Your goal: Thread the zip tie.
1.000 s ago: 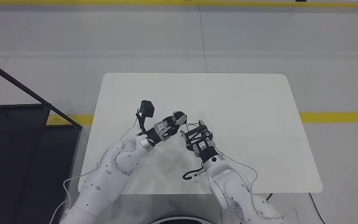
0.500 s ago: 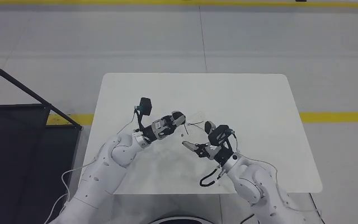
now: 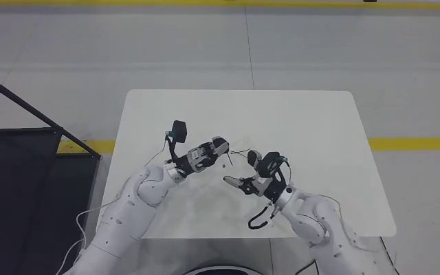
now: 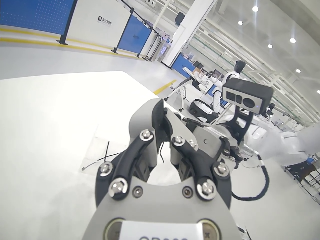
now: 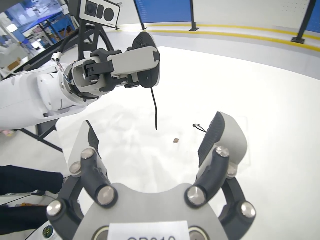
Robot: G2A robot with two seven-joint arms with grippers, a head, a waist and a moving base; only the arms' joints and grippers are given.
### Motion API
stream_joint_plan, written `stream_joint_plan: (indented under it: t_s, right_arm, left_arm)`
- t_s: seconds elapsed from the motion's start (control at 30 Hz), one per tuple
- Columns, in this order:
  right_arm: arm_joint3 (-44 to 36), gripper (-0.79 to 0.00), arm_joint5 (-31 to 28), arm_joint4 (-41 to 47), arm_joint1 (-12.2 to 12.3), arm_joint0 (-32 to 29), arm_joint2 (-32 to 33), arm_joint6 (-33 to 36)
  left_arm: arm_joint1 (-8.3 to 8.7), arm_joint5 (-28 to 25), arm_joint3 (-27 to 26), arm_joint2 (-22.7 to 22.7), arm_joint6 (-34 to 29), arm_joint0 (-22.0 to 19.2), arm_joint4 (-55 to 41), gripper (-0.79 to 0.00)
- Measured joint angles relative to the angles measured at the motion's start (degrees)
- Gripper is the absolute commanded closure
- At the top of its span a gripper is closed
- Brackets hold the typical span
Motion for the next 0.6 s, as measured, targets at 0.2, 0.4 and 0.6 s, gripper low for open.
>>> stream_joint_plan:
  t_s: [0.2,0.4,0.6]
  right_arm:
    - [6.92,-0.785,-12.86,11.35,0.29,4.58,1.22,7.03]
    - [12.77,-0.711,-20.11,20.49,0.04,9.94,-0.48,13.74]
    - [16.47,-0.61,-23.04,24.49,-0.32,13.41,-2.36,16.75]
  left_arm:
    - [0.07,-4.6,1.12,0.06,-0.48,-0.51,-0.68,0.0]
    - [0.0,-6.94,1.72,0.34,-0.24,-0.88,-0.36,0.0]
    - [-0.05,-7.1,0.9,0.89,0.61,-0.89,0.82,0.0]
